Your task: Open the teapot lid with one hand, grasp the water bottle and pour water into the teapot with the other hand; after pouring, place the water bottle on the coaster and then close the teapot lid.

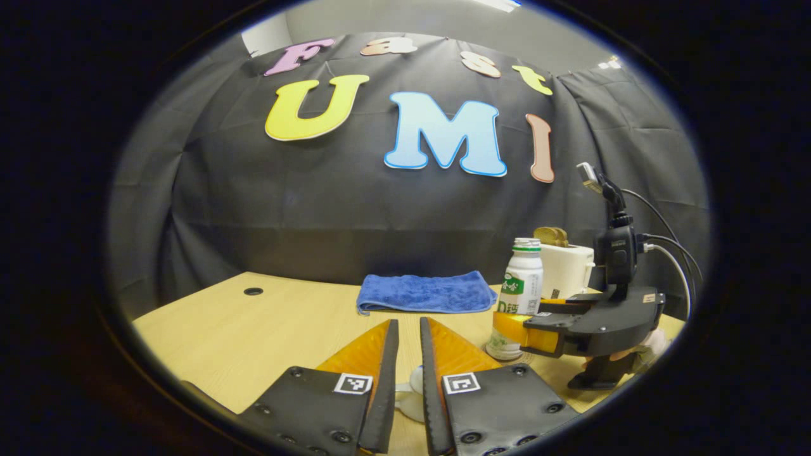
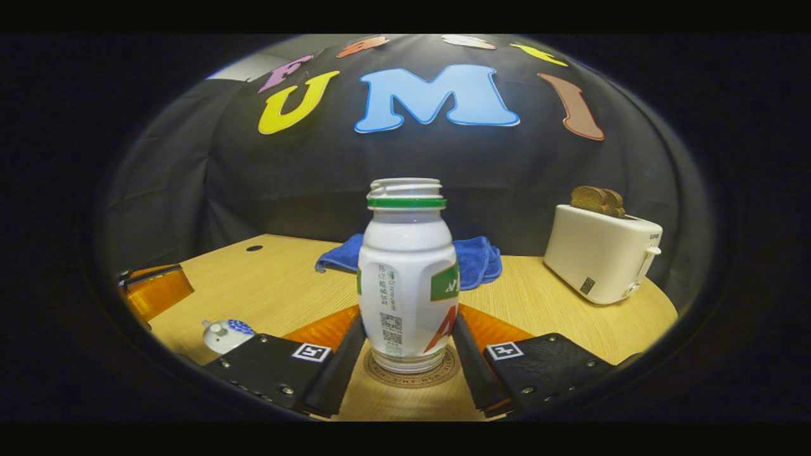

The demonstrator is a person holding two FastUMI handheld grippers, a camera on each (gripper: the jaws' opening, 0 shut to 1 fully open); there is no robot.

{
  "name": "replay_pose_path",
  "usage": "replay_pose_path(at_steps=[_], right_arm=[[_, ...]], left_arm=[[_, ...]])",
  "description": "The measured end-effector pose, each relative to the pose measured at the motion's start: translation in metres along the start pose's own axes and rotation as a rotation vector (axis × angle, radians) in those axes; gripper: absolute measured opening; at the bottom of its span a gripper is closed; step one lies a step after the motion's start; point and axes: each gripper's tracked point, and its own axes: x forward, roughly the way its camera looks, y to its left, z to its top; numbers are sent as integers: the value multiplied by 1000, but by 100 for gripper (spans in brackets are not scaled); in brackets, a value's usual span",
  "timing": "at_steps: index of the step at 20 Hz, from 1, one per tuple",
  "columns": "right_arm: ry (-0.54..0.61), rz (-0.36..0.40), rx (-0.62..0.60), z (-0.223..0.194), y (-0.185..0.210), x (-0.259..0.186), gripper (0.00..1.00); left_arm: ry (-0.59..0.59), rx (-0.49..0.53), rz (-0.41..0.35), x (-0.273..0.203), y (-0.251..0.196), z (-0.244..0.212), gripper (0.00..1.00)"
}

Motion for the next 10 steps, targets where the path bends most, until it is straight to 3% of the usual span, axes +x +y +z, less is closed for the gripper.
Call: replay_pose_path(at_steps=[6, 8, 10], right_arm=[[-6, -6, -11, 1, -2, -3, 77], [-22, -3, 0, 6, -2, -6, 91], [-29, 0, 5, 9, -2, -11, 94]], left_arm=[[-4, -3, -3, -2, -1, 1, 29], [-5, -4, -5, -2, -1, 1, 29], [-6, -3, -9, -3, -2, 3, 29]])
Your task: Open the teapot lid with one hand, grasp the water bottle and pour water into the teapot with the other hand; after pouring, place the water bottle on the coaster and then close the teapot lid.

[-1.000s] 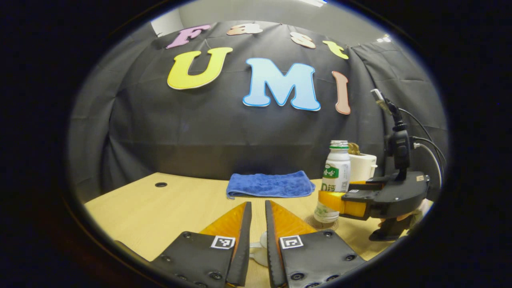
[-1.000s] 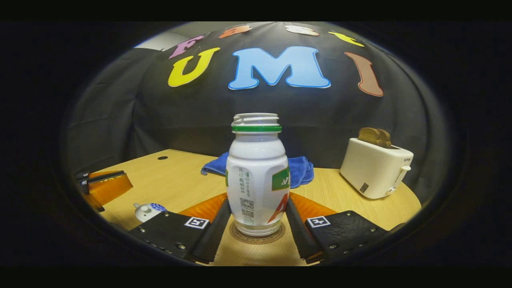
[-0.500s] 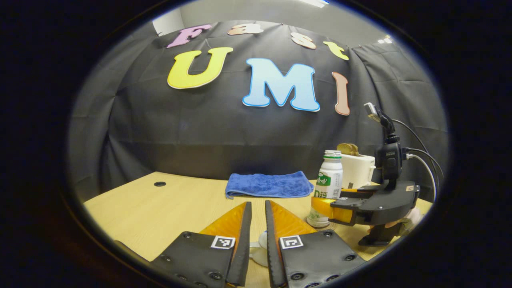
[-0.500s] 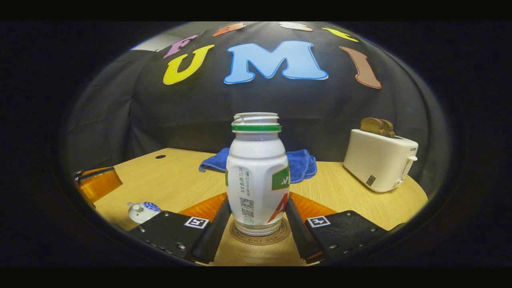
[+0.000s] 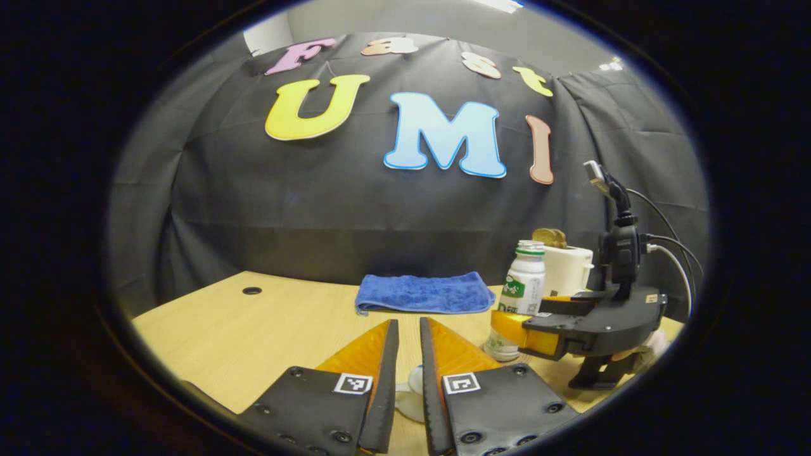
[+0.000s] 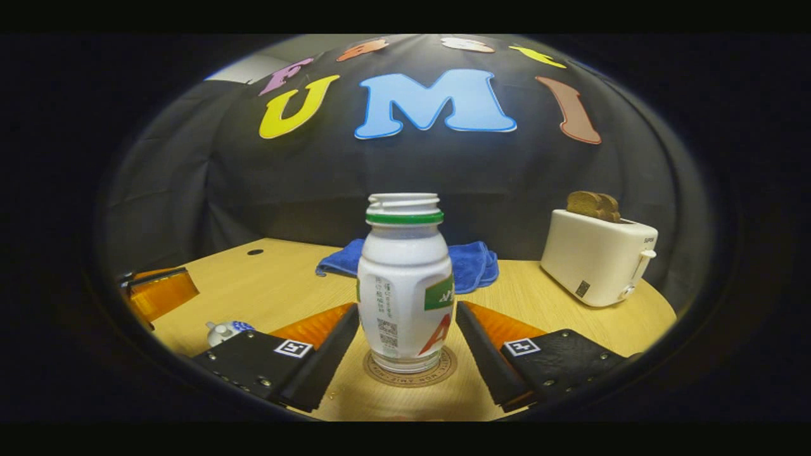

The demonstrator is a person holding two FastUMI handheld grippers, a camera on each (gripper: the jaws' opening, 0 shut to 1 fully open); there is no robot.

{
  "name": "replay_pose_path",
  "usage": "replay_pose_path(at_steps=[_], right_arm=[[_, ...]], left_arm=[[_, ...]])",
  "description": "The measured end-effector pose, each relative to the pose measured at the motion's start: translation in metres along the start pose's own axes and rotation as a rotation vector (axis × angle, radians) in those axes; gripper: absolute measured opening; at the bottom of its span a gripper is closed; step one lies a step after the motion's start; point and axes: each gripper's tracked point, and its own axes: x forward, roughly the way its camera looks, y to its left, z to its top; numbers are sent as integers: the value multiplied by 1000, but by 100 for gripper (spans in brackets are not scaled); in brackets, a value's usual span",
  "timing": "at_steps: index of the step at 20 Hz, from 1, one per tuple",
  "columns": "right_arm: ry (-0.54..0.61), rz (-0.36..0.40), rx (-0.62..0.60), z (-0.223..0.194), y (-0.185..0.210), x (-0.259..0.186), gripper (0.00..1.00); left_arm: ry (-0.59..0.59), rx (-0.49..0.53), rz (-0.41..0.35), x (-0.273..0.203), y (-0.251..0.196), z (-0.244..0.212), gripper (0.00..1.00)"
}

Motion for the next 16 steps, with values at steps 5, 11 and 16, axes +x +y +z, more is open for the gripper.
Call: replay_pose_path(at_steps=[5, 11, 16], right_arm=[[-37, -18, -5, 14, -3, -30, 95], [-115, -32, 19, 50, 8, -104, 95], [-166, -54, 36, 65, 22, -166, 95]], left_arm=[[-18, -4, -43, -7, -14, 12, 29], [-20, -18, -85, -47, -34, 35, 29], [-48, -11, -94, -94, -46, 62, 29]])
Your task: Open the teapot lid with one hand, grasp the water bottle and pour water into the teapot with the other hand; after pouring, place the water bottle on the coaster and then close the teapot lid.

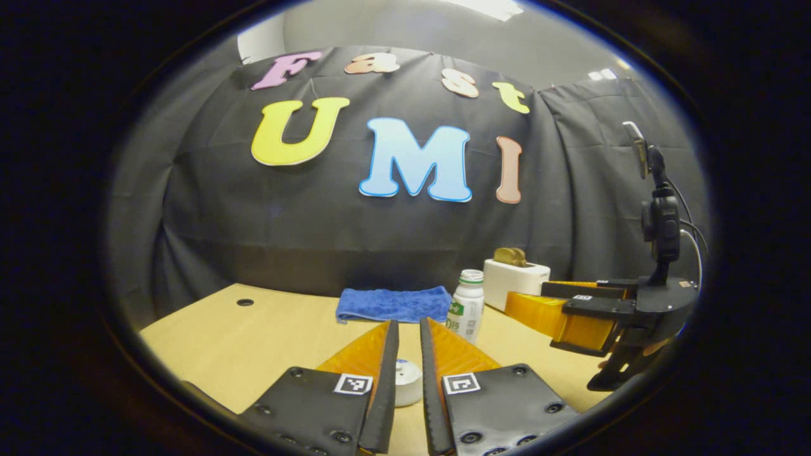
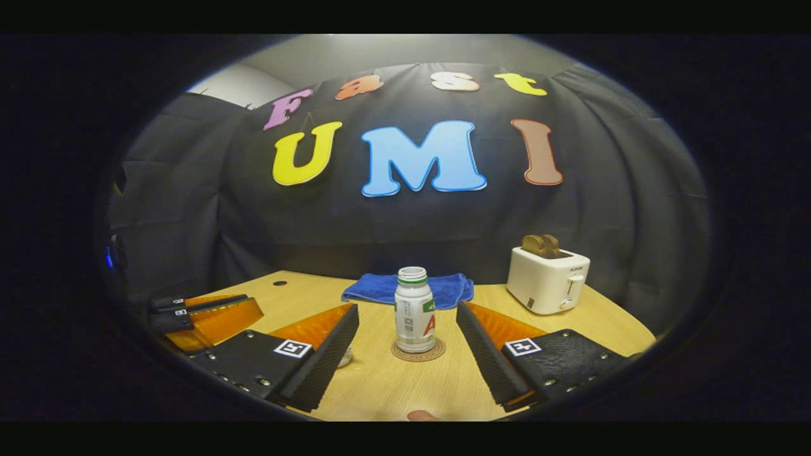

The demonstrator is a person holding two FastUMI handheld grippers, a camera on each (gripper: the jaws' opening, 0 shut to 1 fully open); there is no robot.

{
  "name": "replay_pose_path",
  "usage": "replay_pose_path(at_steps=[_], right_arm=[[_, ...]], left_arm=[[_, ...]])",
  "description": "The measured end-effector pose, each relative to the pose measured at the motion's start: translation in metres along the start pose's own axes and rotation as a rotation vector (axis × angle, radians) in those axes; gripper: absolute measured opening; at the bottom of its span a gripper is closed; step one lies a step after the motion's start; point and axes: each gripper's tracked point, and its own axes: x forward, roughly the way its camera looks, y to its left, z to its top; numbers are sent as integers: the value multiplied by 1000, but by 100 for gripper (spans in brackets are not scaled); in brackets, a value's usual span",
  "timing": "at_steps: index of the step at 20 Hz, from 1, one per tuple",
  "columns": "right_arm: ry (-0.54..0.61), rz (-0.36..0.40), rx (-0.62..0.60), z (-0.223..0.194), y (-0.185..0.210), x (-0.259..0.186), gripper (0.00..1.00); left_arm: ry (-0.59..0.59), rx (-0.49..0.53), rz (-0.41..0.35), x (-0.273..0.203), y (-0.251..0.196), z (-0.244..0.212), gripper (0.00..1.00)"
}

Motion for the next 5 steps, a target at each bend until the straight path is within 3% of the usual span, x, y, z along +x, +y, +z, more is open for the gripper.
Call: replay_pose_path(at_steps=[5], right_arm=[[-24, -34, -13, -3, 0, -44, 95]], left_arm=[[-29, -8, 0, -40, -7, 16, 29]])
